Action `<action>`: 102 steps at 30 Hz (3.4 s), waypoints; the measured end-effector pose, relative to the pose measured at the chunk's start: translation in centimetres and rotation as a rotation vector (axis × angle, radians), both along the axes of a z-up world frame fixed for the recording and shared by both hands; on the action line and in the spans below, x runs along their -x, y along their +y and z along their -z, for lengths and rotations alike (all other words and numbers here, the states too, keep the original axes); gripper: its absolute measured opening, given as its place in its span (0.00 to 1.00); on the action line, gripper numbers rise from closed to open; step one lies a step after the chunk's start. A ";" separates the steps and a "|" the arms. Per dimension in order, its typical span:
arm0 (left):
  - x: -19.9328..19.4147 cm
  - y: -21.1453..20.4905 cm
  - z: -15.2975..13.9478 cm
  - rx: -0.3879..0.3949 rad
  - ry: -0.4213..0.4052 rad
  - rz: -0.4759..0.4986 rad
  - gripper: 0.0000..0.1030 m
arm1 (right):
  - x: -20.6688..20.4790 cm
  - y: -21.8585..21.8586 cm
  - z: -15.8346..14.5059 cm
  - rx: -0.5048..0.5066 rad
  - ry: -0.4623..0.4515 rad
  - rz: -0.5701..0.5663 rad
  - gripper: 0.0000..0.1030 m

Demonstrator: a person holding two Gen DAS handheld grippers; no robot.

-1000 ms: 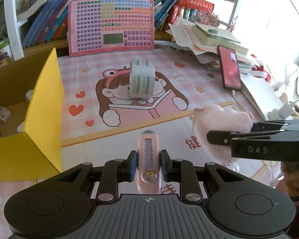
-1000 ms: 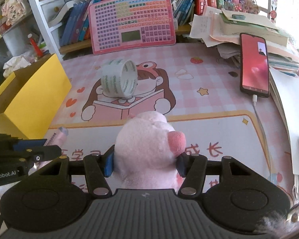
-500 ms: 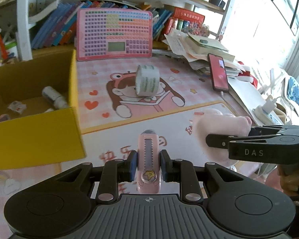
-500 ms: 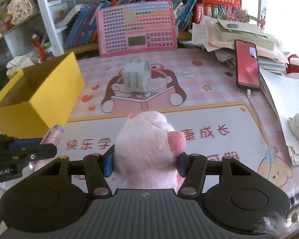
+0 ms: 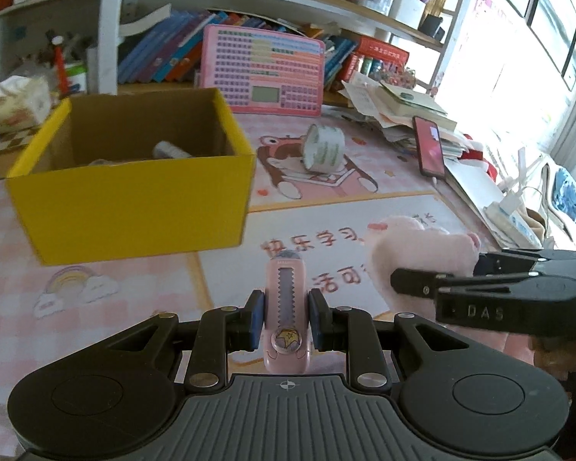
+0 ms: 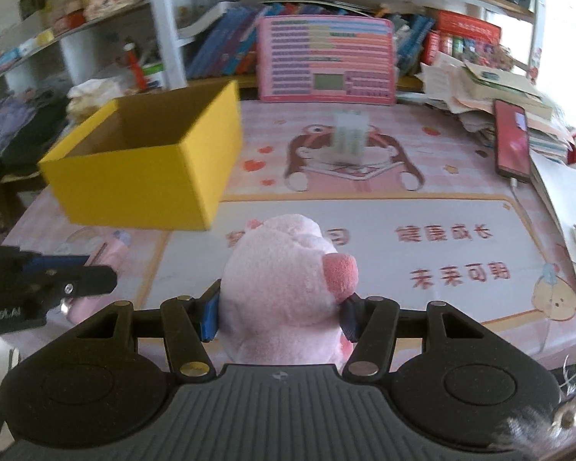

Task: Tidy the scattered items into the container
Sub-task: 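Carry the pink stick in the left gripper while the right gripper carries the plush pig to the box, then open the left gripper over the box while the right gripper releases the plush pig inside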

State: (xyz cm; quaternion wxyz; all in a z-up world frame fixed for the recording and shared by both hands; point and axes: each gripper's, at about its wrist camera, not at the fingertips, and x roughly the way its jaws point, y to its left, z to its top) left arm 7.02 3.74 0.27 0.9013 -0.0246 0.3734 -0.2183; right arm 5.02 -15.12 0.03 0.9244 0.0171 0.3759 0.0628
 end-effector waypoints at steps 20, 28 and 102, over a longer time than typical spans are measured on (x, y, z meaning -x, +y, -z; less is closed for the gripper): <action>3.5 8.1 -2.4 -0.019 -0.119 -0.150 0.22 | 0.8 8.7 -2.3 0.024 -0.109 -0.163 0.54; 3.9 9.1 -2.5 -0.015 -0.134 -0.146 0.22 | 0.9 9.9 -2.2 0.044 -0.095 -0.172 0.54; -27.4 6.7 0.3 -0.413 0.005 -0.143 0.52 | -29.1 15.5 -0.7 0.243 -0.035 -0.522 0.72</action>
